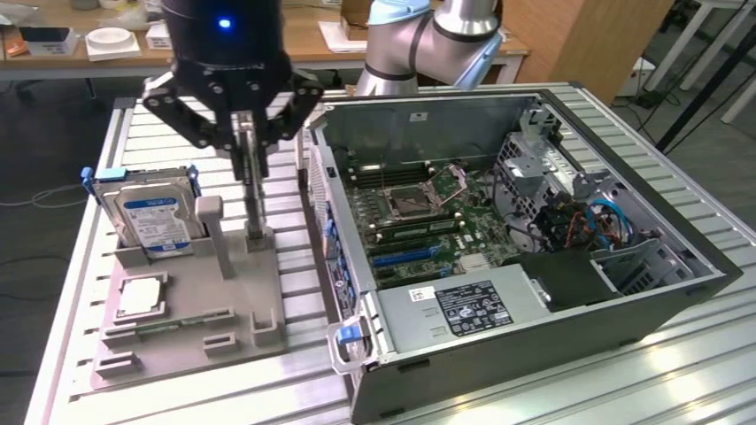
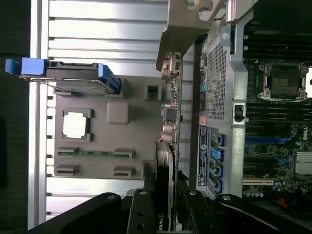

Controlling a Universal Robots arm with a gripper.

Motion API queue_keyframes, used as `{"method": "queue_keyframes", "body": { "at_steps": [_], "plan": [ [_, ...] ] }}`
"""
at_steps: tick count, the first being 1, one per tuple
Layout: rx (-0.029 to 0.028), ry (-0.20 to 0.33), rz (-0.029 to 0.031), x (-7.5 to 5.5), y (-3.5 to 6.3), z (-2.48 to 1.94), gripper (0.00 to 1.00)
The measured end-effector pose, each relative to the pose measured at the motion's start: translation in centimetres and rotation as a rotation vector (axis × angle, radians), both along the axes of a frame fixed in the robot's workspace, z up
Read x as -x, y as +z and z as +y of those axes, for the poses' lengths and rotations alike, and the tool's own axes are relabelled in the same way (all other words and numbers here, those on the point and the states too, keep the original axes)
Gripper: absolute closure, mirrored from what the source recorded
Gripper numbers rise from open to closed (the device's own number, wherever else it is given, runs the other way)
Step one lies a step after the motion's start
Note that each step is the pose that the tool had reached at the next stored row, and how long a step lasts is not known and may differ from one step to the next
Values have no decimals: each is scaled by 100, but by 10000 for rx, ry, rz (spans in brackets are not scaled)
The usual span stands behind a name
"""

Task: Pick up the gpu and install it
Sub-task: 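Pick up the gpu and move the gpu toward the slot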

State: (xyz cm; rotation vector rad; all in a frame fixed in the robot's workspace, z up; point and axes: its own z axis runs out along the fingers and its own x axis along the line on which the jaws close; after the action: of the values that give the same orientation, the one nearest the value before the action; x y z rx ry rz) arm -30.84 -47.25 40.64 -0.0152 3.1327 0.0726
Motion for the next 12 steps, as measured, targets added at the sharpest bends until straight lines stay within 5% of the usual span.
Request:
{"method": "queue_keyframes", "body": {
  "at_steps": [12],
  "plan": [
    [0,86,1,-547,1,0,73]
  ]
}}
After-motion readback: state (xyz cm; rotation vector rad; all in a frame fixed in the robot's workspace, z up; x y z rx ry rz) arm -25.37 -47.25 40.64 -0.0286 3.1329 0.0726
